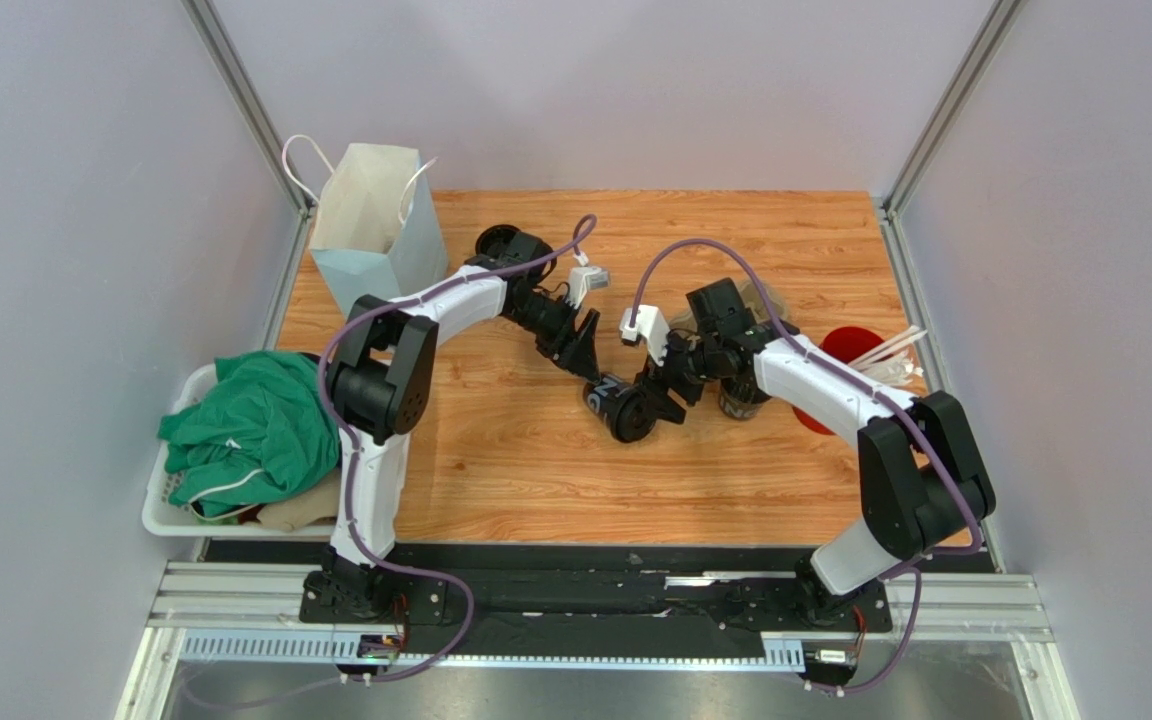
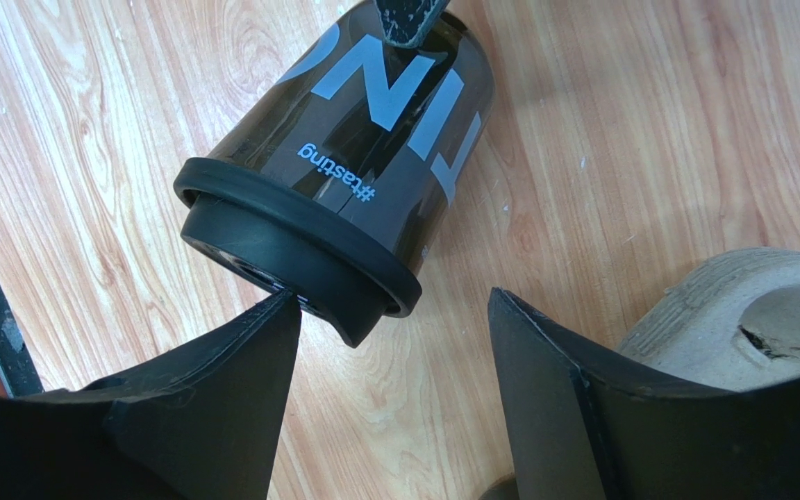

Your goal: Pack the takeout coffee

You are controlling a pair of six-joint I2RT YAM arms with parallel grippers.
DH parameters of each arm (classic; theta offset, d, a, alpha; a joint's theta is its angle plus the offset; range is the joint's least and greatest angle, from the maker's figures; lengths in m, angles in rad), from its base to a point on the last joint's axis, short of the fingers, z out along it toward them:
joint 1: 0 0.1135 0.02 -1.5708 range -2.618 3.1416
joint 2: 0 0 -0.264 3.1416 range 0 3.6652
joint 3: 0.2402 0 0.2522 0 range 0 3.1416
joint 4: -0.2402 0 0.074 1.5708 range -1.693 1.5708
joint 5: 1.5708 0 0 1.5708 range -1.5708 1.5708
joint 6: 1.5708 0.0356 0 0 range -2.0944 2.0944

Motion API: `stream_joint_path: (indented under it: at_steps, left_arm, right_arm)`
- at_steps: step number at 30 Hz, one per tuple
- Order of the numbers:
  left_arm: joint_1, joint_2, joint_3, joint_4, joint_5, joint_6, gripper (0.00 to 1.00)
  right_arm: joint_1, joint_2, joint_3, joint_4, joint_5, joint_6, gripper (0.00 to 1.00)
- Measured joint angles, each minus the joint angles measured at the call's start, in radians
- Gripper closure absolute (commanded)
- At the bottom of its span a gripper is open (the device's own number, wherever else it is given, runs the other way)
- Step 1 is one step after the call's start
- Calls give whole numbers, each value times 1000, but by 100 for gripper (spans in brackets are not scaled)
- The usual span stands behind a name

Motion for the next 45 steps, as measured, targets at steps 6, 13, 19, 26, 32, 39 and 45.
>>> stream_joint_path:
  at_steps: [6, 13, 19, 26, 32, 39, 45]
  left_arm:
    - [7, -7, 0, 1, -29, -6, 27]
    - [20, -9, 0, 5, -83, -5, 27]
    - [29, -9, 0, 8, -108, -5, 27]
    - [35, -9, -1, 10, -127, -5, 27]
    - [45, -9, -12, 17, -128, -7, 27]
    - [74, -9, -22, 26, -122, -15, 26]
    - [106, -12, -36, 33, -118, -29, 25]
  right_arm:
    - [0, 2, 34, 3, 2, 23, 30]
    - [0, 29, 100, 25, -1, 49, 30]
    - [0, 61, 145, 43, -2, 73, 30]
    - [0, 103, 201, 66, -2, 98, 30]
    - [8, 129, 229, 93, -1, 107, 30]
    - [32, 145, 245, 102, 2, 116, 30]
    - [35, 148, 255, 101, 18, 131, 30]
